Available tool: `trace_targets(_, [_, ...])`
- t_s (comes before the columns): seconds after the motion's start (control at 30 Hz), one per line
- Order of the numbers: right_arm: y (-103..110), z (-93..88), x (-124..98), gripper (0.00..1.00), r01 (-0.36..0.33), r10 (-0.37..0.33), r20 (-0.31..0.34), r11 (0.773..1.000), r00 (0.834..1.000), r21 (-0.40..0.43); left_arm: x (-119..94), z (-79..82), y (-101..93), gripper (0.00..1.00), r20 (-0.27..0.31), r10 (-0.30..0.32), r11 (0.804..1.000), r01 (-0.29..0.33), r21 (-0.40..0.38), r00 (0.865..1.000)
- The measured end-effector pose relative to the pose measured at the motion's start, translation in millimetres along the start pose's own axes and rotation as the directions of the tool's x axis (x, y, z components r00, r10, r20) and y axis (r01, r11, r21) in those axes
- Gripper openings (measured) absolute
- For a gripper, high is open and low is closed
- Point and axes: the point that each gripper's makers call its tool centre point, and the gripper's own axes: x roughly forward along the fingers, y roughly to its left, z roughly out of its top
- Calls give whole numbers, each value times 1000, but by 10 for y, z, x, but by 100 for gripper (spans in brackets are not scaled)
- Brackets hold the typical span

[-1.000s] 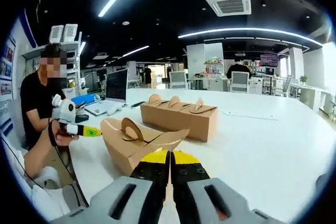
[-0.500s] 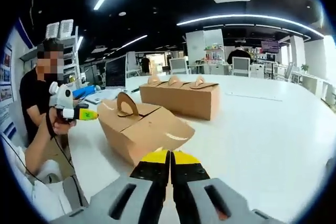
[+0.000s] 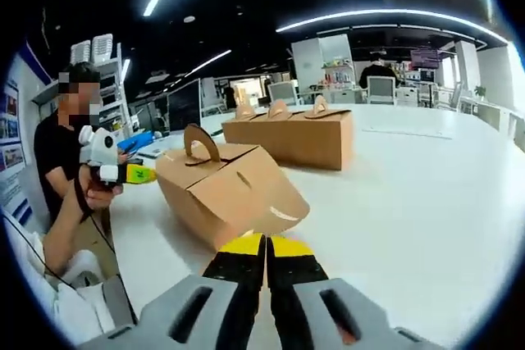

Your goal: Pick up one paper box from the group, open the paper box, and remove the item inside

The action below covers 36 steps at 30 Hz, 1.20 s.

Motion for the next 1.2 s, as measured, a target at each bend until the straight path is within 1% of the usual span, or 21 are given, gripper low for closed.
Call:
trace_targets(0.03, [20, 23, -3, 4, -7, 7, 13, 1000, 1000, -18, -10, 34, 2, 4, 17, -3, 1000, 3, 1, 1000])
trace_targets(0.07, [31, 50, -8, 6, -14, 14, 29, 1000, 999, -19, -22, 70, -37, 4, 32, -29, 999, 30, -30, 999])
trace_targets(0.13, [66, 87, -35, 13, -28, 28, 39, 1000, 999, -3, -34, 91, -26, 4, 40, -29, 999, 30, -27, 999])
trace_targets(0.2, [79, 142, -56, 20, -28, 29, 61, 1000, 998, -14, -37, 111, -17, 4, 52, -30, 999, 32, -25, 998])
trace_targets(0.33, [129, 183, -106, 20, -27, 29, 68, 999, 997, -30, -40, 130, -7, 4, 67, -28, 999, 30, -26, 997])
trace_targets(0.47, [254, 210, -143, 21, -53, 56, 67, 997, 996, -55, -36, 144, 5, 6, 73, -18, 1000, 18, 5, 997])
trace_targets(0.6, [347, 268, -196, 25, -62, 69, 78, 994, 995, -87, -56, 210, 37, 11, 103, 11, 998, -17, 54, 995])
trace_targets(0.63, [349, 293, -215, 25, -58, 66, 83, 994, 994, -96, -69, 229, 34, 14, 110, 12, 998, -18, 55, 994])
trace_targets(0.67, [340, 323, -235, 25, -49, 59, 90, 993, 994, -106, -83, 269, 34, 21, 126, 10, 998, -18, 60, 992])
trace_targets(0.7, [326, 349, -251, 26, -41, 51, 96, 993, 994, -113, -86, 276, 34, 25, 129, 9, 998, -16, 60, 992])
trace_targets(0.73, [294, 413, -293, 27, -25, 39, 109, 991, 993, -129, -107, 317, 45, 27, 143, 8, 998, -16, 55, 990])
trace_targets(0.8, [251, 509, -353, 28, -12, 29, 130, 991, 991, -130, -146, 379, 63, 28, 170, 13, 998, -22, 51, 985])
trace_targets(0.93, [177, 702, -472, 29, 21, 4, 175, 990, 985, -139, -232, 526, 50, 33, 222, 18, 996, -36, 77, 975])
trace_targets(0.97, [176, 717, -480, 29, 23, 3, 178, 990, 984, -140, -271, 593, 30, 34, 245, 19, 995, -43, 93, 969])
trace_targets(1.0, [173, 774, -509, 29, 28, 0, 188, 989, 982, -145, -291, 633, 24, 35, 257, 22, 993, -51, 106, 966])
trace_targets(1.07, [180, 856, -541, 29, 35, -3, 199, 987, 980, -158, -354, 736, 6, 35, 284, 37, 985, -83, 150, 958])
trace_targets(1.1, [190, 911, -553, 30, 40, -4, 202, 985, 979, -171, -383, 776, -18, 35, 292, 40, 979, -96, 178, 955])
trace_targets(1.2, [243, 1047, -580, 30, 43, 1, 210, 977, 978, -207, -466, 894, -151, 35, 310, 28, 969, -102, 225, 950])
